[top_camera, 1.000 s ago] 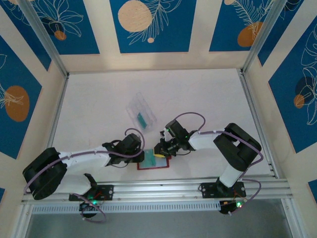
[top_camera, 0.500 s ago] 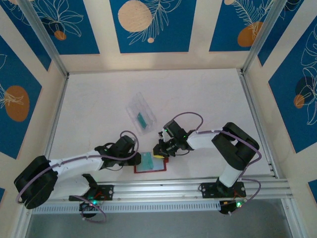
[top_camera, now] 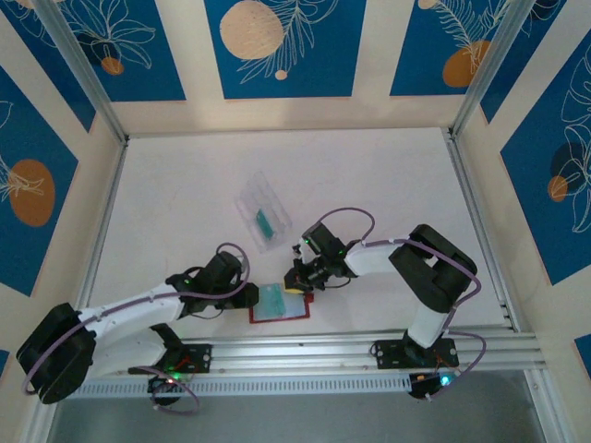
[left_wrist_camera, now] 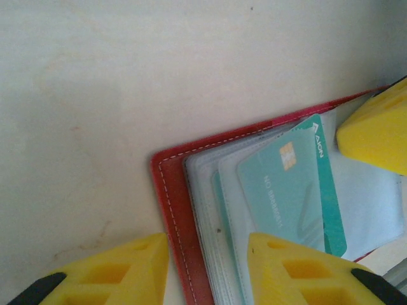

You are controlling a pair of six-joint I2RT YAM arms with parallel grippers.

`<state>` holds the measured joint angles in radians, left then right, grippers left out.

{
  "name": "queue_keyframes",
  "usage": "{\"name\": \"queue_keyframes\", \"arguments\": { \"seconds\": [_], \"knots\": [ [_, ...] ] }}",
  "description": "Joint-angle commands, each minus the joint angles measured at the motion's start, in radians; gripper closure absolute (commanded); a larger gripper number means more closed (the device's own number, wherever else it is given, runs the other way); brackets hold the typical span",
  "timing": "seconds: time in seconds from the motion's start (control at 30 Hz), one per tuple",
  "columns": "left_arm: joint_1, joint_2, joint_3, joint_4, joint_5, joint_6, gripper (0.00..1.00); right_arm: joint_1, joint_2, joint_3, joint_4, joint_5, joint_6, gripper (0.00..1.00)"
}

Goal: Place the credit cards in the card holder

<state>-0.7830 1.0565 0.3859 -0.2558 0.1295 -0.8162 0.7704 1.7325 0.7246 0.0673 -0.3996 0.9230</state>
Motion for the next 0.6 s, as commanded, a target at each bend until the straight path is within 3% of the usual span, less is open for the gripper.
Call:
{"name": "queue_keyframes", "arguments": {
  "seconds": [0.0, 0.27, 0.57],
  "knots": [
    [0.013, 0.005, 0.003, -0.047, 0.014, 0.031, 0.62, -0.041, 0.031, -0.022, -0.05, 0.057, -0.042, 0.91],
    [0.012, 0.136, 0.027, 0.035, 0.087, 0.057, 0.7, -0.08, -0.01, 0.014, -0.14, 0.089, -0.112, 0.91],
    [0.011, 0.176, 0.022, 0.085, 0.098, 0.061, 0.71, 0.018, -0.119, 0.073, -0.287, 0.203, -0.144, 0.87]
  ]
}}
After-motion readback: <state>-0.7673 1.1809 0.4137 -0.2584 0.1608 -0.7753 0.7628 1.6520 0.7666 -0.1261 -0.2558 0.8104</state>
